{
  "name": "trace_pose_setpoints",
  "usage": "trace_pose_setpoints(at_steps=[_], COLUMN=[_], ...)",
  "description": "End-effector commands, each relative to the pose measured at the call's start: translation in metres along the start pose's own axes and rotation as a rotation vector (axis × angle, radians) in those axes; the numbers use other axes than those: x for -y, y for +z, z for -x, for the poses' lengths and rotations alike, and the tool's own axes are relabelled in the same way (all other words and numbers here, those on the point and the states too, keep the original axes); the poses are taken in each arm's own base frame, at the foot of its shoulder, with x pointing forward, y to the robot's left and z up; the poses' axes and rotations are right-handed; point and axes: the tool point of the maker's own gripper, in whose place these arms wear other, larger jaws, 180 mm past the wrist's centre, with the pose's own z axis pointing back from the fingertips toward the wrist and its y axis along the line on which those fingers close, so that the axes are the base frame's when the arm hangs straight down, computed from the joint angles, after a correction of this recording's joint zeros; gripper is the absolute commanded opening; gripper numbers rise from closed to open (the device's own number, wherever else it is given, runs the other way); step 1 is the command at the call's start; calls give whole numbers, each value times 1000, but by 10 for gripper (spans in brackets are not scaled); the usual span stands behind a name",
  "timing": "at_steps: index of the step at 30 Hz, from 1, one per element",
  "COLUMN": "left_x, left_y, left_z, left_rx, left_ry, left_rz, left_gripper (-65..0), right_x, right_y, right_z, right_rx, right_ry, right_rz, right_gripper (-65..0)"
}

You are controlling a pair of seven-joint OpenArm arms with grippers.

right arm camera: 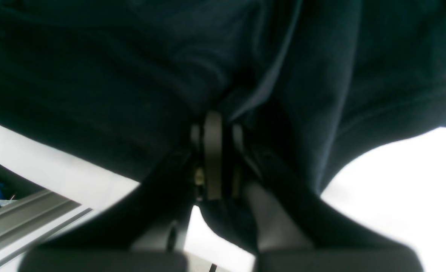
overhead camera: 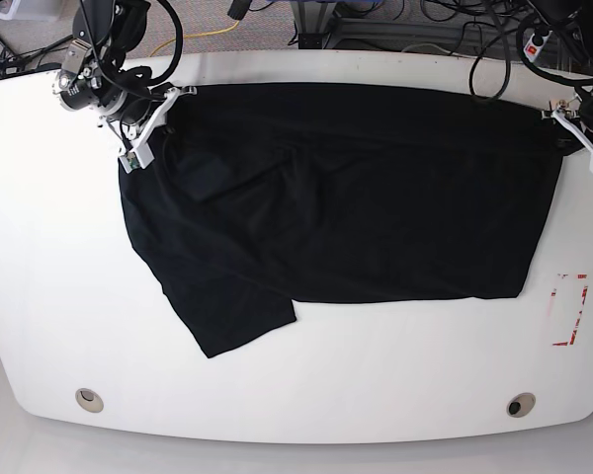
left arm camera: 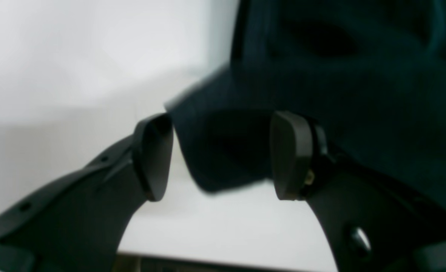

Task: Fold the T-shirt properly
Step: 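Regrasp the folded edge's corners with both grippers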

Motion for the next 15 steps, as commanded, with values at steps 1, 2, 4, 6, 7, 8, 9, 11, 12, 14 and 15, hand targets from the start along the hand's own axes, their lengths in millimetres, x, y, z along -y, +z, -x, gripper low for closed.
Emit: trace_pose_setpoints(at_steps=[1,2,4,6,7,8,9,11,12,14,15], left_x=[-8,-8,-15,-18,-19,-20,-20,-20,-20,-20,-20], left_y=[3,2,3,4,3,2,0,-2,-3,-3,-3], left_z=[-9,-7,-7,-8,-7,-4,0,1,-3,-6,-6], left_rx=[27,22,18,13,9,1,-8,-11,-2,3,3], left_ry=[-4,-1,-4,-13,-11,-6,2,13,15,14,14], left_rz=[-12,-11,-22,-27,-27,-24,-19,-12,-12,-15,-15], left_gripper=[-274,-274,-274,-274,-274,-274,-274,-274,-275,-276,-278], right_x=[2,2,1,1,1,1,1,1,1,1,0], right_y=[5,5,5,5,5,5,5,5,5,5,4], right_z=[-11,-11,-11,-11,-11,-12,-13,-14,-15,-15,-15], right_rx=[40,40,40,40,40,41,43,47,49,49,49], right_ry=[16,16,17,17,17,18,17,18,18,18,17], right_rz=[4,4,3,3,3,3,2,2,1,1,0], right_gripper=[-650,-650,-650,-650,-650,-650,-650,-650,-650,-650,-650])
